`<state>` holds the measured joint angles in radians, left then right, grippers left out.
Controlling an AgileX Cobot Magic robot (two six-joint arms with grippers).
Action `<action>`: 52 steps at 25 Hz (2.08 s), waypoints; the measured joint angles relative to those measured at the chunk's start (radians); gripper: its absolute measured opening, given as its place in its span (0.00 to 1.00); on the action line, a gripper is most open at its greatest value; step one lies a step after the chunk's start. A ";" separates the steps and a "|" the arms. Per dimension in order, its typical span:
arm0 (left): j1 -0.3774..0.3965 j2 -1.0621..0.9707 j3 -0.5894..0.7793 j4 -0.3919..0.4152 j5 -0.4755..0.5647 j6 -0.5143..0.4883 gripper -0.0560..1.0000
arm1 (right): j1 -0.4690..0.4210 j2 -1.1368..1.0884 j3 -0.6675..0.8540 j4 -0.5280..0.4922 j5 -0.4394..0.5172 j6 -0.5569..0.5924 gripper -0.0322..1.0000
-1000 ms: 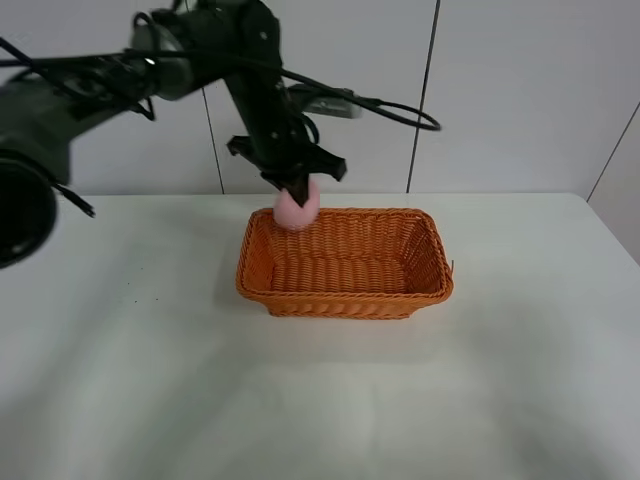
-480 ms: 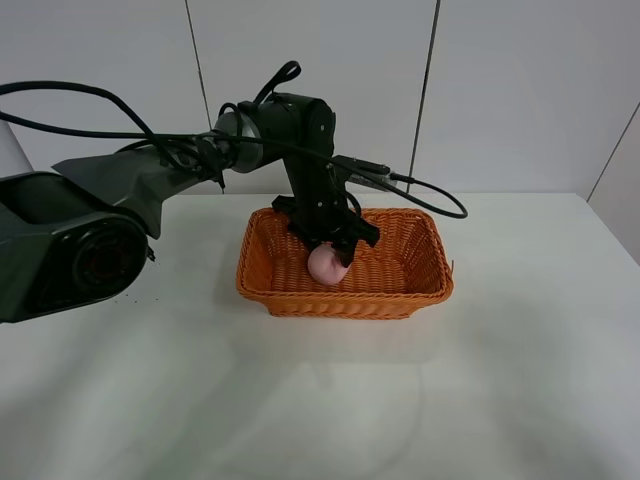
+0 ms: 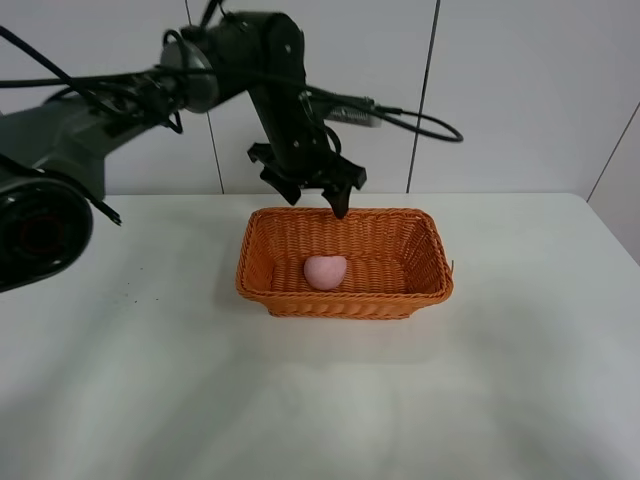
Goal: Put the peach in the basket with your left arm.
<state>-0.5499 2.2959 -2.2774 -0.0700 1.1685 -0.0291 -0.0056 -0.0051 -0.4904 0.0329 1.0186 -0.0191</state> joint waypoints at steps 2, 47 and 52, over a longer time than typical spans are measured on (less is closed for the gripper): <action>0.039 -0.018 -0.003 0.001 0.000 0.001 0.77 | 0.000 0.000 0.000 0.000 0.000 0.000 0.70; 0.494 -1.106 1.213 -0.006 -0.001 0.050 0.77 | 0.000 0.000 0.000 0.000 0.000 0.000 0.70; 0.494 -1.471 1.476 0.049 -0.001 0.051 0.77 | 0.000 0.000 0.000 0.000 0.000 0.000 0.70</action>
<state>-0.0563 0.8252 -0.8010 -0.0207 1.1671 0.0216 -0.0056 -0.0051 -0.4904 0.0329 1.0186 -0.0191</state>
